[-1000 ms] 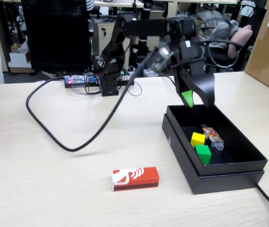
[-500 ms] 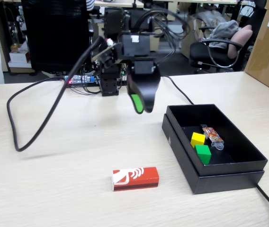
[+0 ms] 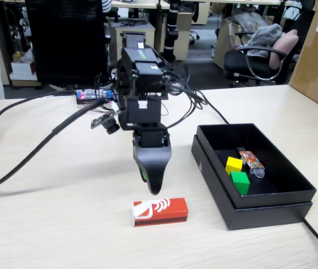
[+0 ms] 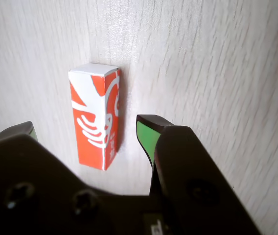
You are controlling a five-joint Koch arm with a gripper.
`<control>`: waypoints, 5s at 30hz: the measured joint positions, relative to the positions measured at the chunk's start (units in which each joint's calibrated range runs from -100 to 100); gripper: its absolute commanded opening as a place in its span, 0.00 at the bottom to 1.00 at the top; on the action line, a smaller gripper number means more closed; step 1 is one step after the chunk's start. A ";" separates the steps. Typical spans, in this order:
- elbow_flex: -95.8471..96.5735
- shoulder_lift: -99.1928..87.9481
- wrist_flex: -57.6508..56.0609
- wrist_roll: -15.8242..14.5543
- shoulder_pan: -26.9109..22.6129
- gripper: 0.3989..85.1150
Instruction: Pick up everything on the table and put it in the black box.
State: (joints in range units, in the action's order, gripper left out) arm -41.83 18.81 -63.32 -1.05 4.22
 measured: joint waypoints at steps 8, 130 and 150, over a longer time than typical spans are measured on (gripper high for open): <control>-3.93 8.87 1.23 0.00 0.00 0.49; 11.60 -17.61 2.06 1.22 -3.22 0.51; 46.94 -35.85 24.01 2.15 -2.88 0.51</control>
State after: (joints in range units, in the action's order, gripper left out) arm 5.11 -17.04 -39.31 1.10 1.34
